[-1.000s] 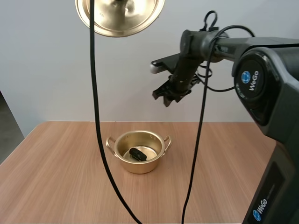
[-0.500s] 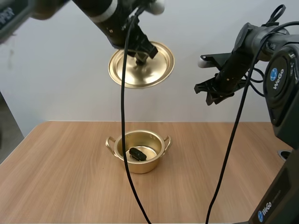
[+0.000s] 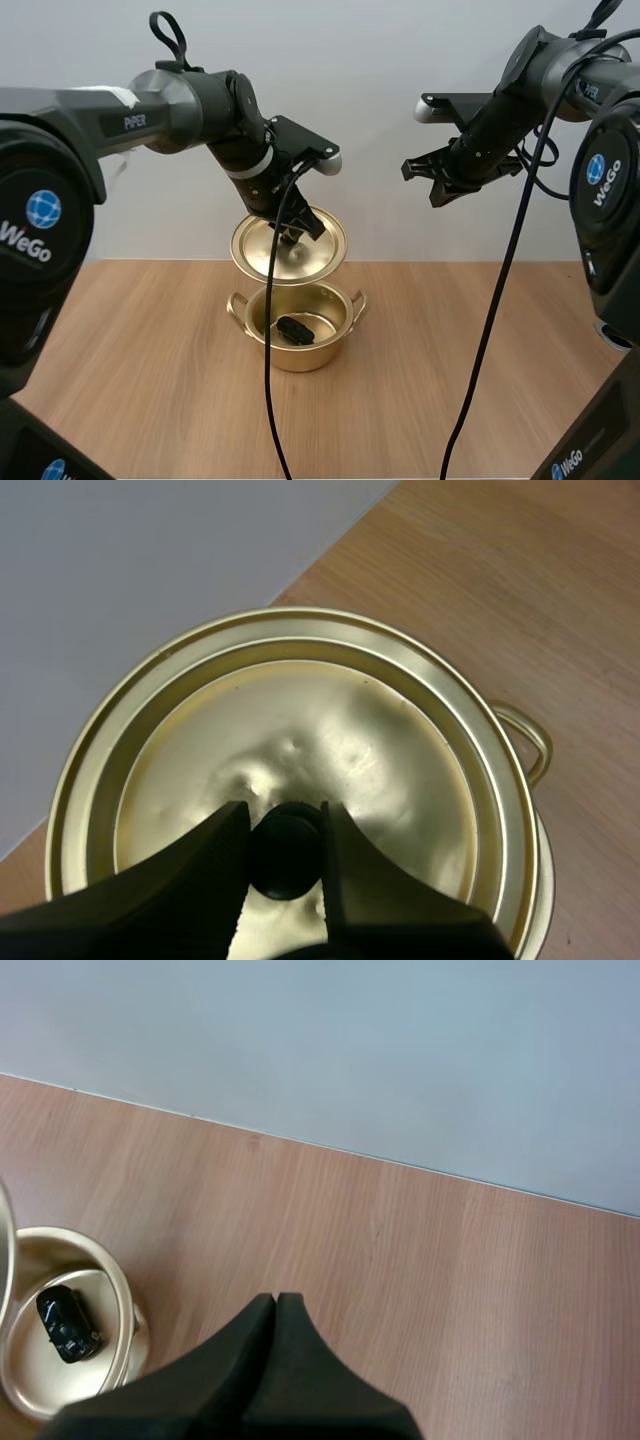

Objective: Open the pot, put the car inside, and close it

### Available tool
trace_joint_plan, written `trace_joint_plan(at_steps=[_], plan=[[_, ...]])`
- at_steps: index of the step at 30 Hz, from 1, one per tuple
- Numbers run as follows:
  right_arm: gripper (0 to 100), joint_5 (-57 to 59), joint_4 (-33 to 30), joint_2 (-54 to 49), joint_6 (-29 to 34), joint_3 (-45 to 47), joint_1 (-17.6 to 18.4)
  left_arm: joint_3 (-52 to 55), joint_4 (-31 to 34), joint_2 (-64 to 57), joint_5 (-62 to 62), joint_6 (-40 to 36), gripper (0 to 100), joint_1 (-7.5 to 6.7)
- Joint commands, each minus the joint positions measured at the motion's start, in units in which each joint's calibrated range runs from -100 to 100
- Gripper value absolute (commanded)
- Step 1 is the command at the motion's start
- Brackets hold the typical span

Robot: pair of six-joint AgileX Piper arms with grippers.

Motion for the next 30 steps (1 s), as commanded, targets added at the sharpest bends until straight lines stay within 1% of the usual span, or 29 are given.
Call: trace_joint_plan(at_steps=[1, 4, 8, 13, 18, 30], plan=[[0, 0.65, 0.49, -0.04, -0.13, -0.02, -0.02, 4.96, -0.45, 5.15, -4.44, 0.1, 0, -0.02], [0, 0.65, 0.49, -0.04, -0.35, -0.02, -0.02, 6.58, -0.77, 6.92, -5.47, 0.46, 0, -0.02], [0, -0.06, 0.49, -0.04, -0.35, -0.02, -0.02, 8.3, -2.74, 8.34, -8.94, 1.45, 0, -0.02], [0, -0.4, 0.49, -0.04, -0.74, -0.02, -0.02, 8.46, -3.91, 9.5, -8.94, 1.46, 0, -0.02], [0, -0.58, 0.87, -0.04, -1.49, -0.02, -0.02, 8.46, -5.48, 11.48, -6.31, 1.53, 0, -0.02], [0, -1.2, 0.89, -0.04, -1.49, -0.02, -0.02, 10.62, -5.24, 12.37, -4.95, 1.44, 0, -0.02]])
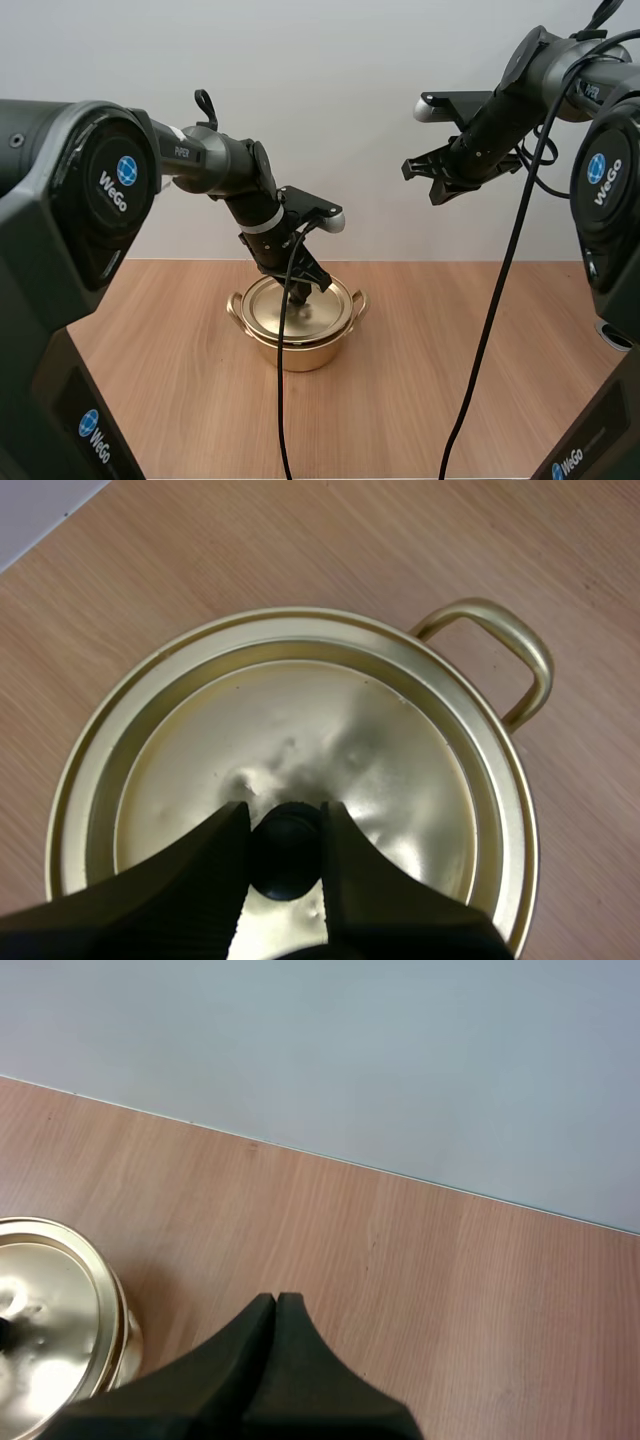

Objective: Open the pot, put the car inside, and close it

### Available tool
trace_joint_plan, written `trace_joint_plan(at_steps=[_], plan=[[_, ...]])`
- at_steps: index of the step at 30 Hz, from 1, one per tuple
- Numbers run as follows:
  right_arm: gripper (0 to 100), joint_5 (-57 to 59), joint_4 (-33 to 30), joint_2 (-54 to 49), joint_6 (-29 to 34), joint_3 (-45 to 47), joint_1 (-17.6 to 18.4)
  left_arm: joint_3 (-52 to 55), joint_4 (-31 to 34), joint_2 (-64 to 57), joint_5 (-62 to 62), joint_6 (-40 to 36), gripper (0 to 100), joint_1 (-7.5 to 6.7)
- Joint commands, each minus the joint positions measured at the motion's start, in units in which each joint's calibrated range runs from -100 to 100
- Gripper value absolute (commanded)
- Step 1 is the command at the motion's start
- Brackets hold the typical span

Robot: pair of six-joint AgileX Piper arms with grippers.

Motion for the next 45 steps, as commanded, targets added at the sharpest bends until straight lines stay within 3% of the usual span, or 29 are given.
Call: trace_joint_plan(at_steps=[1, 9, 11, 14, 15, 17, 19, 24, 30, 32, 36, 45], plan=[[0, -0.11, 0.11, -0.04, -0.06, -0.02, -0.02, 0.07, 0.08, 0.02, 0.64, -0.05, 0, -0.02], [0, -0.11, 0.11, -0.04, -0.06, -0.02, -0.02, 0.07, -0.14, 0.02, 0.61, -0.25, 1, -0.02], [0, -0.11, 0.11, -0.04, -0.06, -0.02, -0.02, 0.07, -0.14, 0.02, 0.61, -0.25, 10, -0.02], [0, -0.11, 0.11, -0.04, -0.06, -0.02, -0.02, 0.07, -0.14, 0.02, 0.61, -0.25, 32, -0.02], [0, -0.11, 0.11, -0.04, -0.06, -0.02, -0.02, 0.07, -0.14, 0.02, 0.61, -0.35, 44, -0.02], [0, -0.11, 0.11, -0.04, -0.06, -0.02, -0.02, 0.07, -0.14, 0.02, 0.61, -0.35, 52, -0.02], [0, -0.11, 0.11, -0.04, -0.06, -0.02, -0.02, 0.07, -0.14, 0.02, 0.61, -0.55, 55, -0.02], [0, -0.11, 0.11, -0.04, -0.06, -0.02, -0.02, 0.07, -0.02, -0.12, 0.61, -0.55, 55, -0.02], [0, -2.05, 0.11, -0.04, -0.06, -0.02, -0.02, -5.16, 4.5, -4.36, 0.81, -3.75, 53, 0.09], [0, -2.23, 0.22, -0.04, -0.06, -0.02, -0.02, -8.15, 4.6, -6.99, 1.51, -4.51, 42, 0.17], [0, -4.21, 1.39, -0.04, 0.13, -0.02, -0.02, -12.06, 4.6, -11.01, 2.47, -4.74, 0, 0.44], [0, -3.67, 15.45, -0.04, 3.52, -0.17, -0.02, -17.14, 5.15, -24.75, -1.38, -4.85, 0, 1.9]])
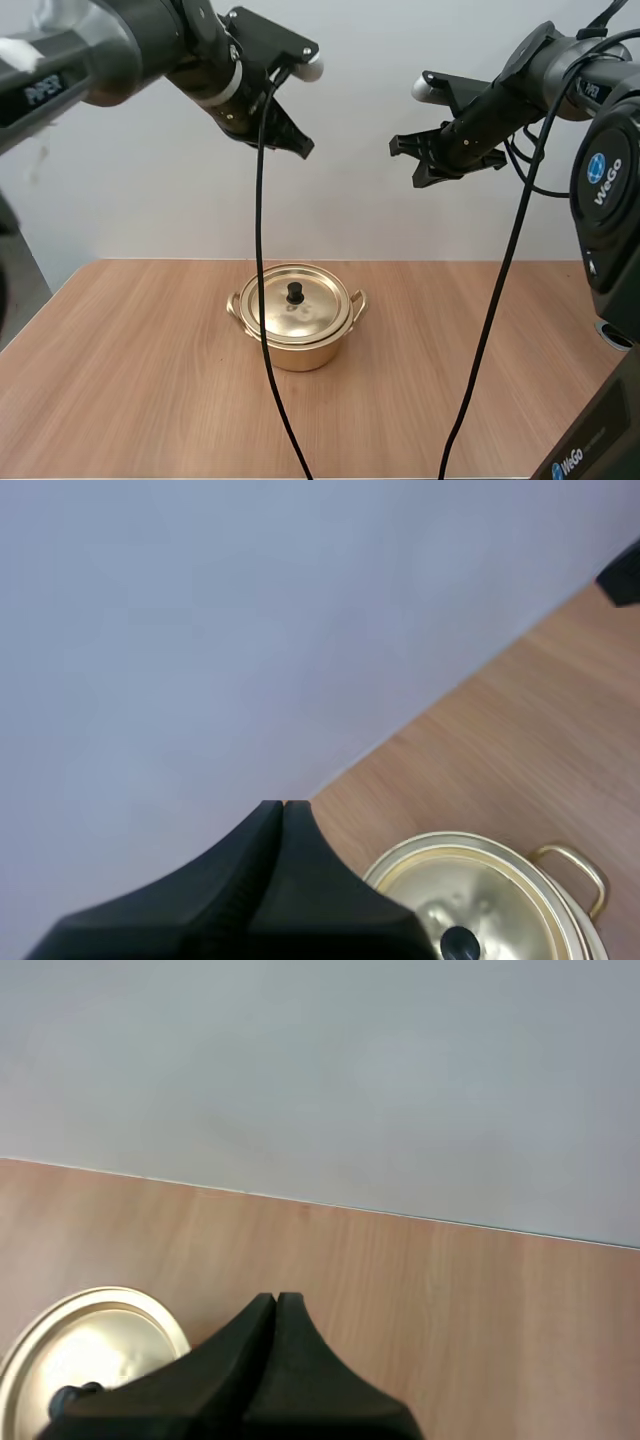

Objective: Open the pot, put the car inside, and close it

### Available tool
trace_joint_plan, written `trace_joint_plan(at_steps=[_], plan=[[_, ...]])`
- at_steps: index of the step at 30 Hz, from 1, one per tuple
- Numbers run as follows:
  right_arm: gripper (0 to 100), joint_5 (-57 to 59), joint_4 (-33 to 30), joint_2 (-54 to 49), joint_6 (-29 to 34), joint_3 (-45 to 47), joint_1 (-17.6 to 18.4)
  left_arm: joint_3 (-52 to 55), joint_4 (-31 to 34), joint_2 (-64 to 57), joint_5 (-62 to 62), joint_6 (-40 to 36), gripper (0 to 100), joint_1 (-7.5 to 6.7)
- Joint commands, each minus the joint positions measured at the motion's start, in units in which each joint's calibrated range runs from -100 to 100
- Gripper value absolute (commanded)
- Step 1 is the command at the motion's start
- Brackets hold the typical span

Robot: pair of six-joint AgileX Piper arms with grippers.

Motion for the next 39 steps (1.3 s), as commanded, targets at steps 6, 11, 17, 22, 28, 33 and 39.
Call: trace_joint_plan(at_steps=[6, 11, 17, 22, 28, 33, 39], plan=[[0, -9.05, 12.34, -3.57, -1.02, -0.04, 0.93, -4.29, -2.22, -19.31, -6.54, -5.98, 0, 1.21], [0, -23.4, -1.04, -13.54, 6.0, 0.1, 4.41, -4.29, 14.54, -22.04, -18.24, -31.37, 0, 1.21], [0, -29.75, -3.26, -23.97, 9.04, 0.1, 4.96, 2.13, 39.46, -31.05, -26.24, -52.2, 0, 1.21], [0, -31.26, -3.73, -31.43, 9.47, 2.41, 4.96, 12.9, 38.07, -41.55, -28.99, -53.72, 0, 1.21], [0, -39.22, -3.73, -44.1, 6.67, 14.87, 4.96, 23.66, 38.16, -50.09, -29.0, -53.72, 0, 1.21], [0, -43.97, -3.61, -52.19, 5.59, 25.91, 4.96, 26.64, 37.73, -55.37, -29.81, -55.36, 0, 2.39], [0, -43.99, -0.97, -57.42, 5.59, 32.34, 4.79, 27.2, 33.75, -62.94, -31.62, -54.16, 0, 4.16]])
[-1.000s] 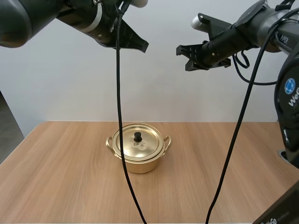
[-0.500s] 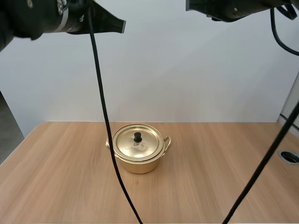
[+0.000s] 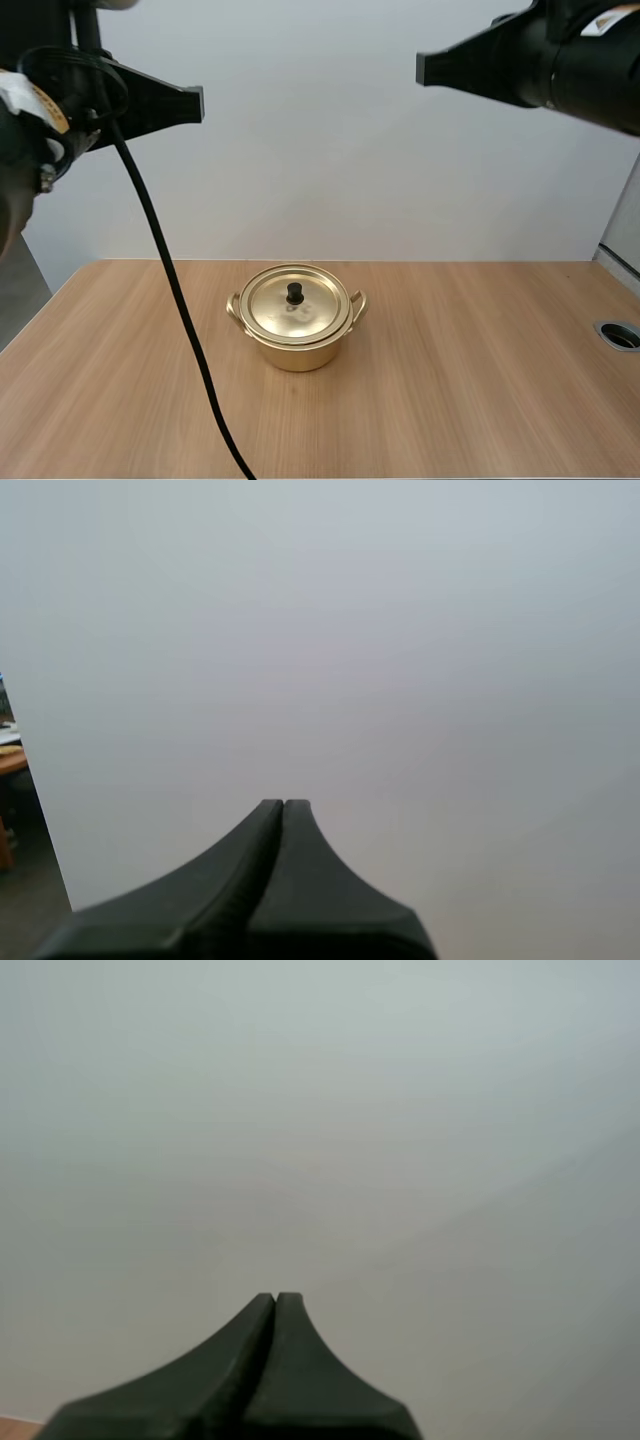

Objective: Open the pot, put the car inside, and close it

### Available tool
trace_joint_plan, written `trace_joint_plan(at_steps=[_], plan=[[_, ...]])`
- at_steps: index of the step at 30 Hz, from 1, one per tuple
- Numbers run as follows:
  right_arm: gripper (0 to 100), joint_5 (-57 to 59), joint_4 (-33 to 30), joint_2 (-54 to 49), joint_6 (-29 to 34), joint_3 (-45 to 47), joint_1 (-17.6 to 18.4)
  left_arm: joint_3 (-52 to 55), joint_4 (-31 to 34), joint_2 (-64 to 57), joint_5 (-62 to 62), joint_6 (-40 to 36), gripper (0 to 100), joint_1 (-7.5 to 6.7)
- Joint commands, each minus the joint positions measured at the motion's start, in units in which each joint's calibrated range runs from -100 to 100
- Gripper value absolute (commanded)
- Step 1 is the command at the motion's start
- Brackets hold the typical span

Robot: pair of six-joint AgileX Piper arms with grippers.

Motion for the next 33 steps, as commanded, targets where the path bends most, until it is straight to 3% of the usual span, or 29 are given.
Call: trace_joint_plan(at_steps=[1, 4, 8, 16, 20, 25, 33], plan=[[0, -0.83, 2.94, -7.32, 0.0, 10.23, -0.25, 0.61, -4.77, -9.45, -2.16, -9.98, 0, 2.16], [0, -2.38, 3.74, -11.92, 0.0, 14.25, -0.5, 2.55, -5.98, -11.53, -1.29, -9.98, 0, 3.23], [0, -8.83, 4.13, -18.98, -1.9, 22.07, -0.5, 9.83, -6.7, -15.44, -5.01, -9.98, 0, 3.62], [0, -26.5, 4.79, -23.91, -3.61, 42.07, -0.5, 32.62, -6.7, -20.7, -28.37, -5.78, 0, 3.62], [0, -28.3, 4.26, -24.82, -4.65, 47.62, -0.5, 39.47, -6.7, -20.7, -37.95, -4.33, 0, 3.85], [0, -32.53, 4.15, -25.62, -4.65, 51.46, -0.5, 44.42, -6.7, -21.33, -42.5, -4.33, 0, 4.8], [0, -35.21, 5.86, -32.06, -4.56, 61.95, -0.96, 52.38, -6.7, -26.83, -41.88, -4.33, 0, 4.95]])
